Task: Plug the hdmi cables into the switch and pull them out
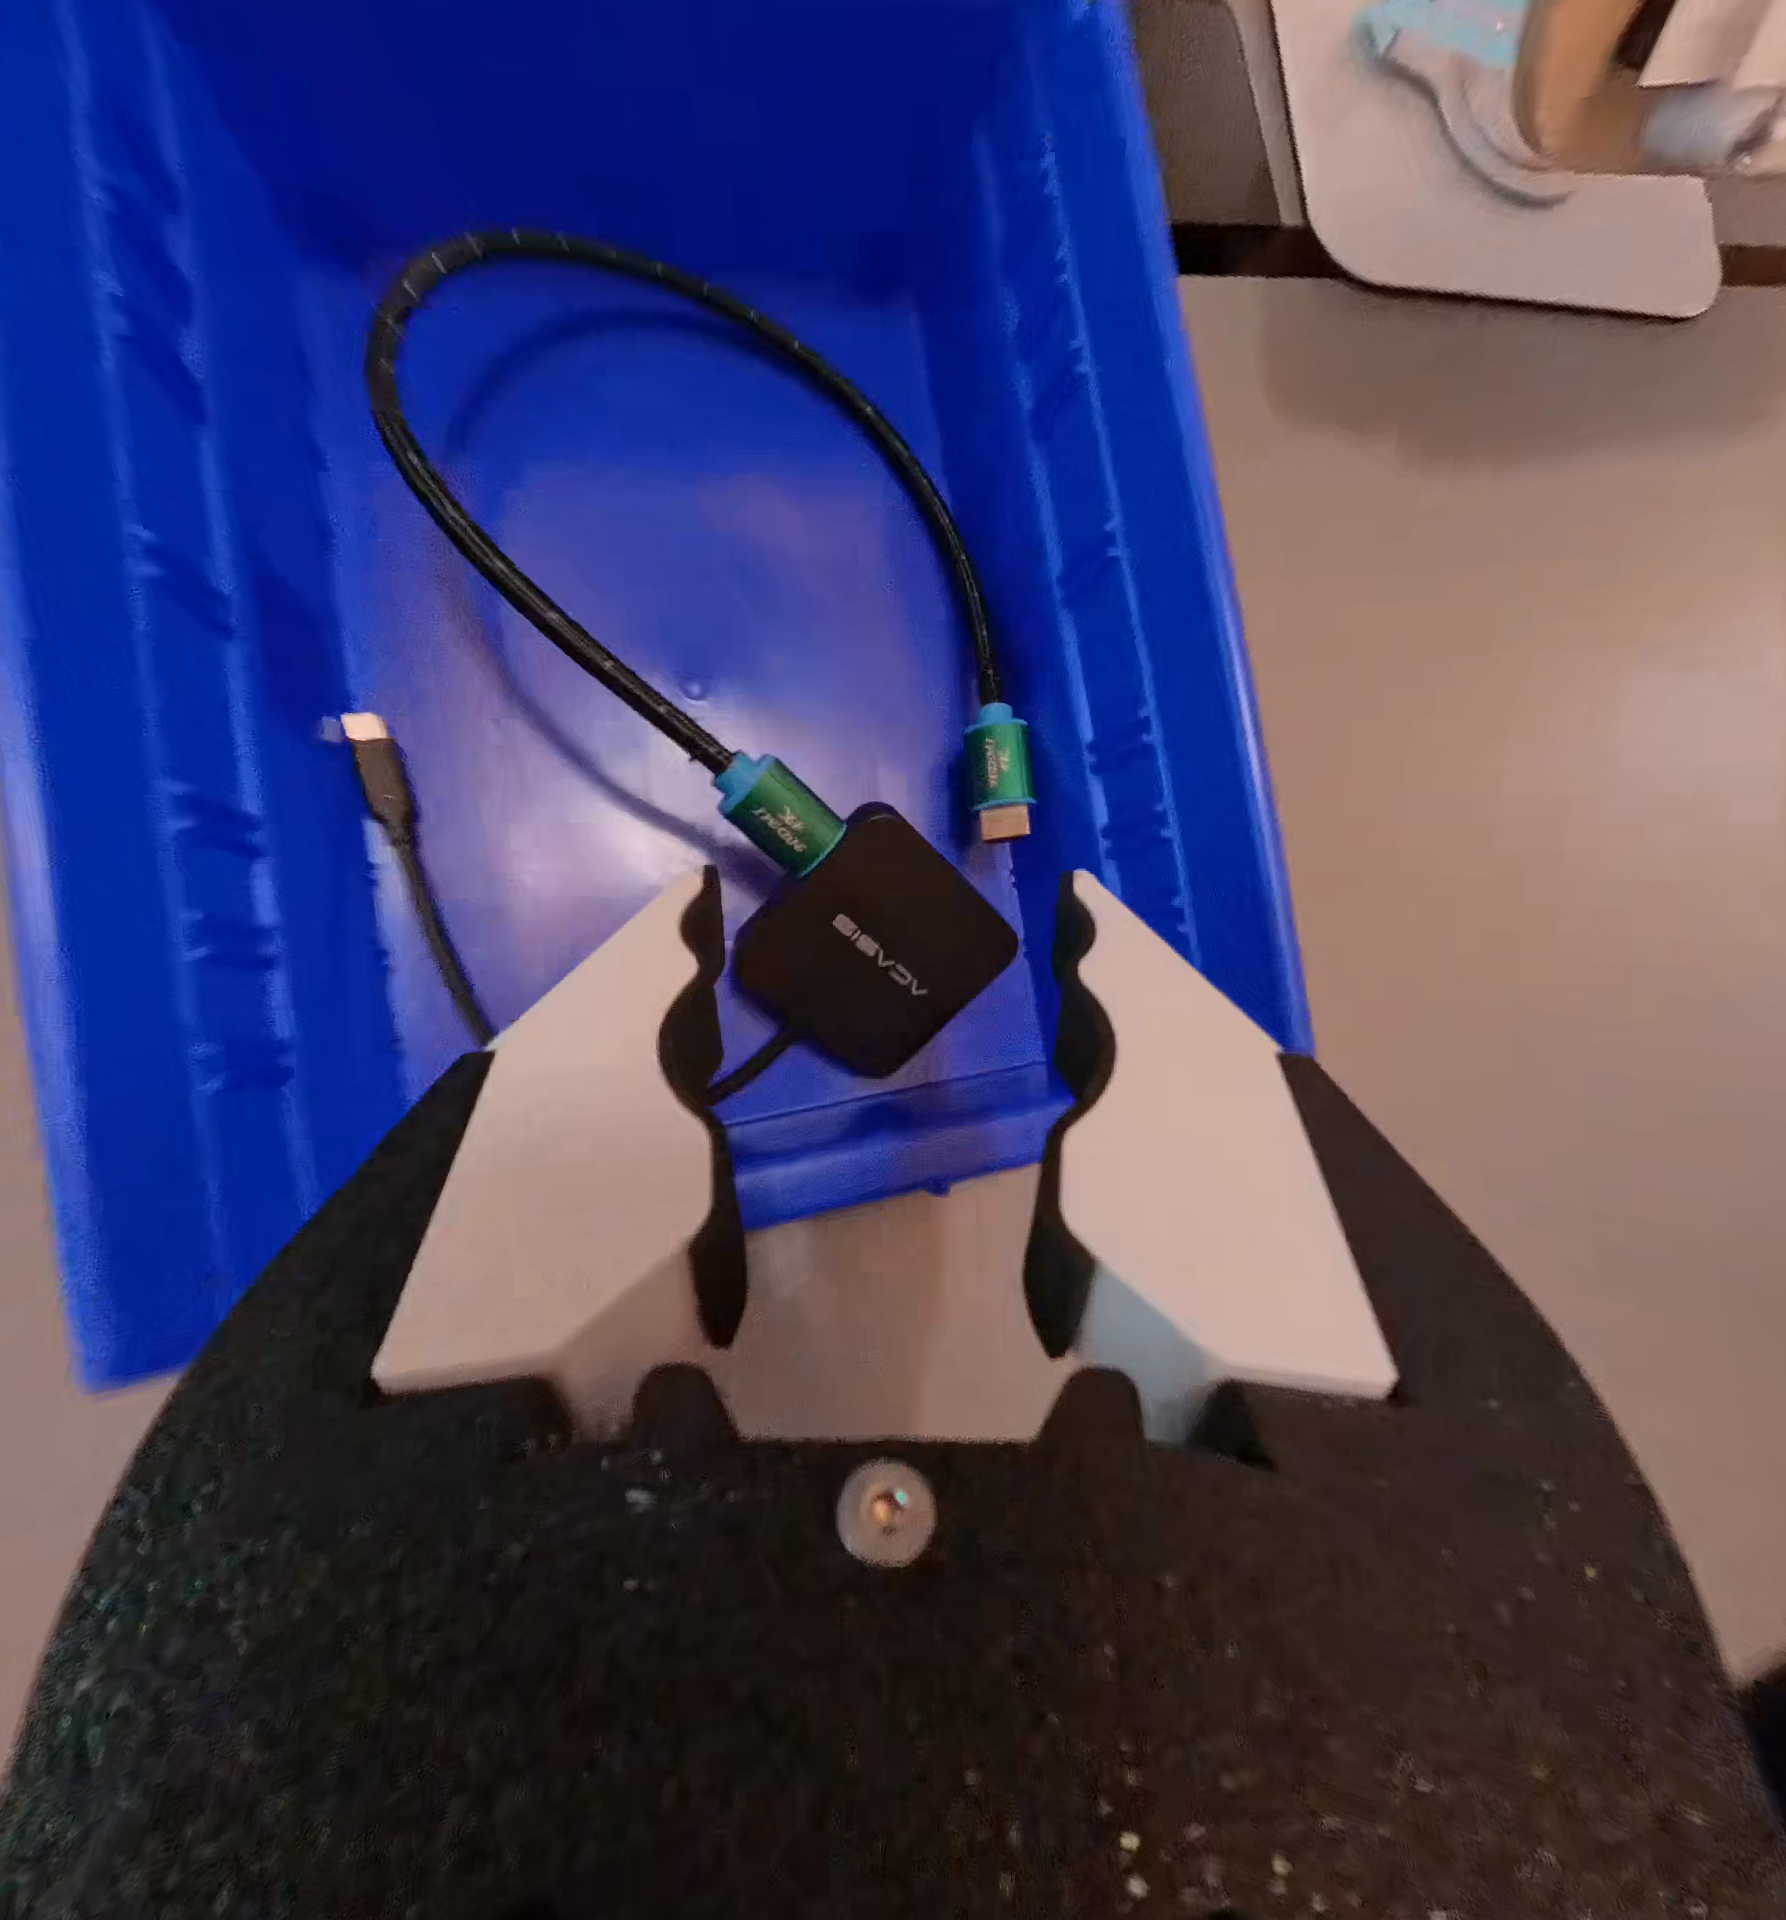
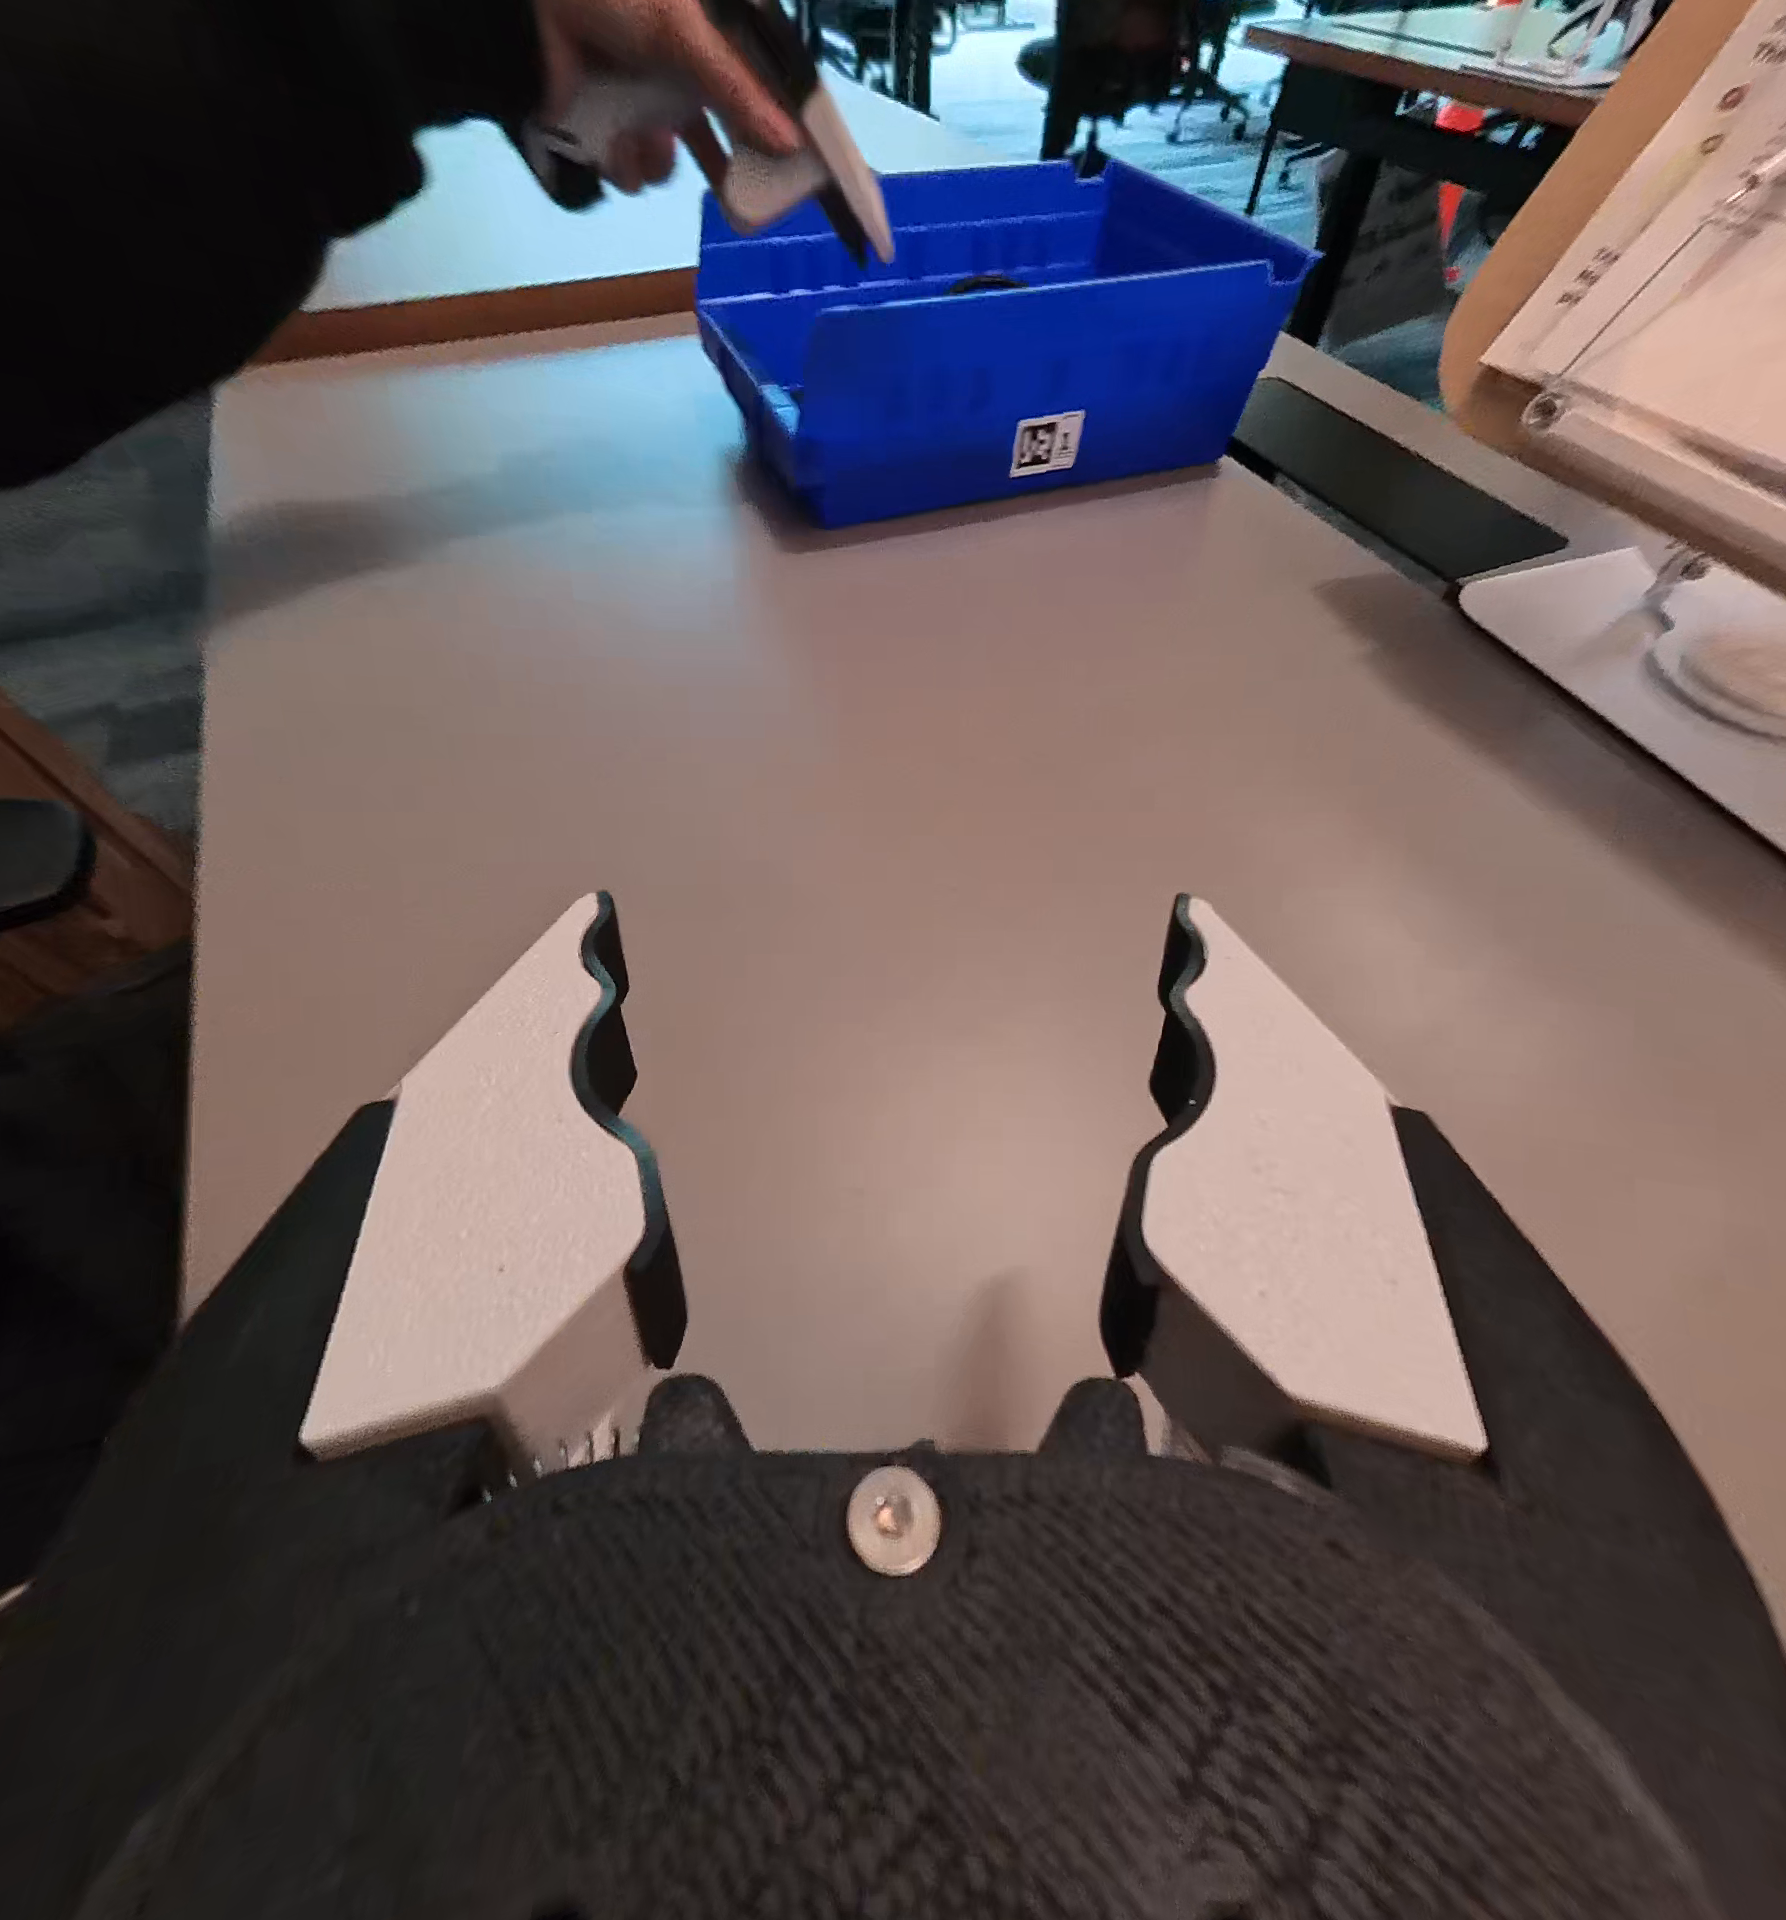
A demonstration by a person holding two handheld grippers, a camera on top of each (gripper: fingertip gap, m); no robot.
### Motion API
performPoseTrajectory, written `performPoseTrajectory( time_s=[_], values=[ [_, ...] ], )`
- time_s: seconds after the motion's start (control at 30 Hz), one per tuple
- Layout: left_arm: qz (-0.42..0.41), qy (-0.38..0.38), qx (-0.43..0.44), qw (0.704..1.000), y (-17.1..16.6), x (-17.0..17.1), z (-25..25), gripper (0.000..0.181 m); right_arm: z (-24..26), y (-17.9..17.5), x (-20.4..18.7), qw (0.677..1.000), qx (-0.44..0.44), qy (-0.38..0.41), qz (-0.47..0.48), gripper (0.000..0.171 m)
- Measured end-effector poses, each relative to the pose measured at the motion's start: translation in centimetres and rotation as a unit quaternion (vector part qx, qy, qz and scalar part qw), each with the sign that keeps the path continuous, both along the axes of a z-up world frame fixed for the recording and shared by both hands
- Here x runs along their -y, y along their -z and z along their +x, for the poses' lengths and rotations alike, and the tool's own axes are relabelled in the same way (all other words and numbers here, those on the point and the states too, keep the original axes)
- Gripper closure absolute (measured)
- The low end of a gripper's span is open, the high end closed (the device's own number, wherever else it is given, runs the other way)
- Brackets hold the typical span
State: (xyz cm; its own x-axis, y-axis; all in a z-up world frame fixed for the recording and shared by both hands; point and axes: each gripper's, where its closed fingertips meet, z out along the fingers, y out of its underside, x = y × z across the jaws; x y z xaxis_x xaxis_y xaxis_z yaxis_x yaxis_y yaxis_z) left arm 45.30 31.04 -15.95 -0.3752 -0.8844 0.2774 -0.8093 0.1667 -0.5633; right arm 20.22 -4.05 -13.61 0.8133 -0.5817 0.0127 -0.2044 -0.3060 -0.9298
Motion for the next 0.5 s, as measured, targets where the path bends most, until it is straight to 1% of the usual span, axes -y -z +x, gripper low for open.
performPoseTrajectory(
  time_s=[0.03,0.07,0.13,0.2,0.27,0.33,0.37,0.4,0.43,0.47,0.5],
  values=[
    [-0.004,-0.008,-0.037,0.999,1.1,-0.1,0.4,0.120,-0.6,0.2,-0.2,1.000,-0.009,-0.008,0.008,0.069],
    [0.011,-0.015,-0.066,0.998,2.3,-0.6,0.8,0.117,-1.1,0.4,-0.3,1.000,-0.017,-0.014,0.012,0.069],
    [0.035,-0.018,-0.094,0.995,3.8,-1.2,1.4,0.113,-1.9,0.9,0.1,1.000,-0.025,-0.012,0.007,0.069],
    [0.005,-0.017,-0.116,0.993,4.5,-0.8,1.8,0.111,-3.0,1.4,0.8,1.000,-0.022,-0.013,-0.008,0.068],
    [-0.034,-0.021,-0.138,0.990,5.1,-0.6,1.9,0.114,-3.9,1.7,1.6,1.000,-0.015,-0.013,-0.014,0.068],
    [-0.065,-0.031,-0.152,0.986,5.9,-0.4,2.0,0.122,-4.4,1.8,2.3,1.000,-0.011,-0.010,-0.007,0.069],
    [-0.089,-0.031,-0.153,0.984,6.0,0.1,2.0,0.124,-4.5,1.9,2.5,1.000,-0.012,-0.010,-0.002,0.070],
    [-0.118,-0.021,-0.146,0.982,5.8,0.9,2.0,0.131,-4.4,1.9,2.7,1.000,-0.015,-0.007,0.001,0.071],
    [-0.139,-0.006,-0.130,0.982,5.4,1.5,2.0,0.148,-4.2,1.9,2.8,1.000,-0.018,-0.001,0.001,0.072],
    [-0.148,0.010,-0.108,0.983,4.9,1.9,2.0,0.162,-4.0,2.0,3.0,1.000,-0.021,0.005,-0.003,0.072],
    [-0.155,0.034,-0.084,0.984,4.1,2.3,1.8,0.169,-3.8,2.2,3.1,1.000,-0.024,0.011,-0.009,0.071]
  ],
)
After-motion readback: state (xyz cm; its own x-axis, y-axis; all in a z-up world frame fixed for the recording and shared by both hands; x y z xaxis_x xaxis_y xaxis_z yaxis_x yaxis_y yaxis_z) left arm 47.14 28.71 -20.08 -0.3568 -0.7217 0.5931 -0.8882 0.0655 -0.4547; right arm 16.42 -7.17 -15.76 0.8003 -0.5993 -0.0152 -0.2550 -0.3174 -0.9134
